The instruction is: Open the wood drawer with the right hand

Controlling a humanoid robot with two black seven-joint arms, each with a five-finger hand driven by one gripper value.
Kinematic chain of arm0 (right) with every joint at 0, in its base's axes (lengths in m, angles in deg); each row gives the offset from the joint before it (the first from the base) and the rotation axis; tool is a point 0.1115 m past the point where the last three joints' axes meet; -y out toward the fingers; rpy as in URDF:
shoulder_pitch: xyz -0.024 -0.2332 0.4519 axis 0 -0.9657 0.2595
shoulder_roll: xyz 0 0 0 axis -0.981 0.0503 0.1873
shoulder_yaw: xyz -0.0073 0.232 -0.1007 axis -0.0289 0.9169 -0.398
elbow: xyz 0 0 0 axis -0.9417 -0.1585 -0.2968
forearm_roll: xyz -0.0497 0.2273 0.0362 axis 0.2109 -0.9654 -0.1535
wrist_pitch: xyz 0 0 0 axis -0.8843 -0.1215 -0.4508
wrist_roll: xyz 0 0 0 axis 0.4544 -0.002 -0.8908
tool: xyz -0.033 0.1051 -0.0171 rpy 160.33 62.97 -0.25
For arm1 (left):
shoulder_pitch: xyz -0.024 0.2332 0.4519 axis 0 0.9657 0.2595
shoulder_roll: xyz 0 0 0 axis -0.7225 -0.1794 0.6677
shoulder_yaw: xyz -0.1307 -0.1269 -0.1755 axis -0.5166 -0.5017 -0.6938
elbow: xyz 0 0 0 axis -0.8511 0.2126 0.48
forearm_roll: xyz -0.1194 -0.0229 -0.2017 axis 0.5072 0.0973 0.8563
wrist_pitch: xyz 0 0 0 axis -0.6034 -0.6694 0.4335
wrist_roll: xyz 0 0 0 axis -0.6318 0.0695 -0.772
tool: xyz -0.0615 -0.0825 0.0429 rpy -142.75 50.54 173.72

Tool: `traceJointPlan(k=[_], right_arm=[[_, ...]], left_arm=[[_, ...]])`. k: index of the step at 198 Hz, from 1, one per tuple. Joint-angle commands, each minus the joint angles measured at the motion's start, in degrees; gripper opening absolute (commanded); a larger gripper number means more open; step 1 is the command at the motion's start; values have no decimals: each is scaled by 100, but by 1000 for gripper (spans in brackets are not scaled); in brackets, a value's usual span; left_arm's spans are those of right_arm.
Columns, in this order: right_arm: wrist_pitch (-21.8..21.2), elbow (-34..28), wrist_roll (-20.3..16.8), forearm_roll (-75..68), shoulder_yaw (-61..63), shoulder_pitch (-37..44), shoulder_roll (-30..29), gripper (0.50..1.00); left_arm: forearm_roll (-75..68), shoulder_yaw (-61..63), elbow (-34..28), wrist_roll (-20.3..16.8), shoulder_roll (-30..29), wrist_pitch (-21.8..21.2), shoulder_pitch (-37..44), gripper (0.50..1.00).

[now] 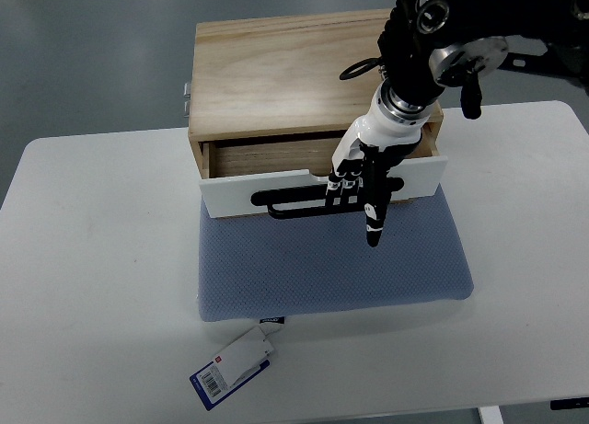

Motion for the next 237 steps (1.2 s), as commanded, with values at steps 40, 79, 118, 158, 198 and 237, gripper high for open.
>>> traceJointPlan(k=[40,79,118,158,198,237], right_arm=[[-1,-81,-1,-187,17,84,82,944],[-1,-230,-1,-328,17,146,126,944],[-1,-423,-1,-389,17,181,258,944],[-1,-502,-1,-512,17,322,302,944],[-1,-555,-1,-644,44,541,381,944],[-1,-283,8,-794,623,884,872,944]], left_arm=[[1,-5,-9,0,0,1,-1,1000],[1,-14,-9,0,0,1,-1,1000],[1,-23,-9,0,0,1,-1,1000],[1,-14,-9,0,0,1,-1,1000],[1,-14,-9,0,0,1,-1,1000],[1,-14,-9,0,0,1,-1,1000]])
